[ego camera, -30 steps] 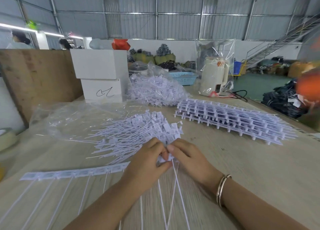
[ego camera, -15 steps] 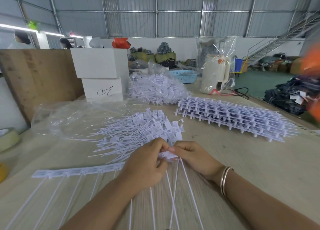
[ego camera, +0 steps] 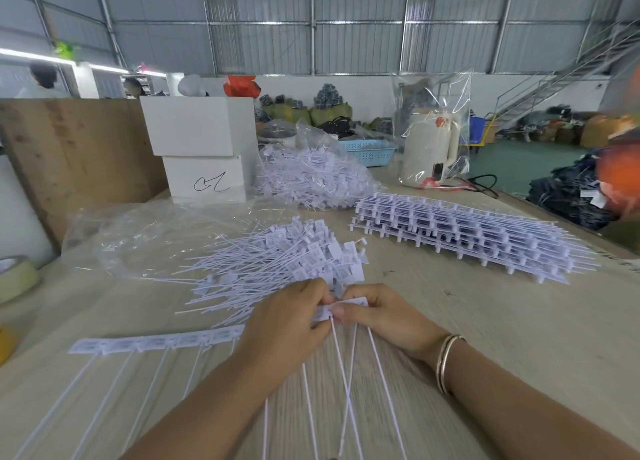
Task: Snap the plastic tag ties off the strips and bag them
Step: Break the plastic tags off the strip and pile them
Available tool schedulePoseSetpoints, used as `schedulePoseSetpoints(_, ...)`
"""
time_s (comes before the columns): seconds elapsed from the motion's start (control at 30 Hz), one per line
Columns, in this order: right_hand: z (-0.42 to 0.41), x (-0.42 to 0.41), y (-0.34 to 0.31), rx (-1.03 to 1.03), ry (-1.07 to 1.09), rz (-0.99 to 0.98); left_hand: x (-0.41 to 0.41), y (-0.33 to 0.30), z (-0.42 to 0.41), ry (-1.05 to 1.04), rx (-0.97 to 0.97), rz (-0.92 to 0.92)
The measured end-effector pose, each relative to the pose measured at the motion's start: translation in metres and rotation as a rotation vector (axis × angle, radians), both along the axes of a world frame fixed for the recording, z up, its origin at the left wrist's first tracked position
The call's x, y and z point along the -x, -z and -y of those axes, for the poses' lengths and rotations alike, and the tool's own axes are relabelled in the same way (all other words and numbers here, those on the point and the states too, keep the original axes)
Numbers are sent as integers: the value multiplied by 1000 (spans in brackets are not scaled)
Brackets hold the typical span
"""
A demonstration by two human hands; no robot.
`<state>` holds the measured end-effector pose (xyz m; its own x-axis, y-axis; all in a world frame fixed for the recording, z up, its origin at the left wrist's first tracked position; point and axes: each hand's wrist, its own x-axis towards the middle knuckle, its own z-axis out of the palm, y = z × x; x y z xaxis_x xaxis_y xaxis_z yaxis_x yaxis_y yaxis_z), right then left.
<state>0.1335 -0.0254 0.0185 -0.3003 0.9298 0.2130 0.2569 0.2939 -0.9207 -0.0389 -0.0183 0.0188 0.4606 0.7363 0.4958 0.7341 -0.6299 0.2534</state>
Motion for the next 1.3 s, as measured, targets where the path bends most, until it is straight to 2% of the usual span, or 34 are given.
schedulePoseSetpoints(0.17,0,0,1,-52,23,38,4,1,-1,-33,35,30)
schedulePoseSetpoints(0.4,0,0,3,-149,13,84,11,2,-11,102,328,295)
schedulePoseSetpoints(0.53,-1,-1,5,-189,3,120,12,4,-14,142,424,379)
schedulePoseSetpoints(0.8,-1,-3,6,-189,-28,161,16,2,-16,211,569,415)
schedulePoseSetpoints(1.0,1,-3,4,-225,-79,192,21,-7,-11,343,744,458)
schedulePoseSetpoints(1.1,2,-3,3,-184,-92,138,20,-9,-8,338,748,440)
schedulePoseSetpoints(1.23,4,-7,-2,-116,-58,-79,19,-17,-6,298,756,589)
schedulePoseSetpoints(1.3,3,-14,-4,-111,7,-160,20,-19,-6,310,742,607)
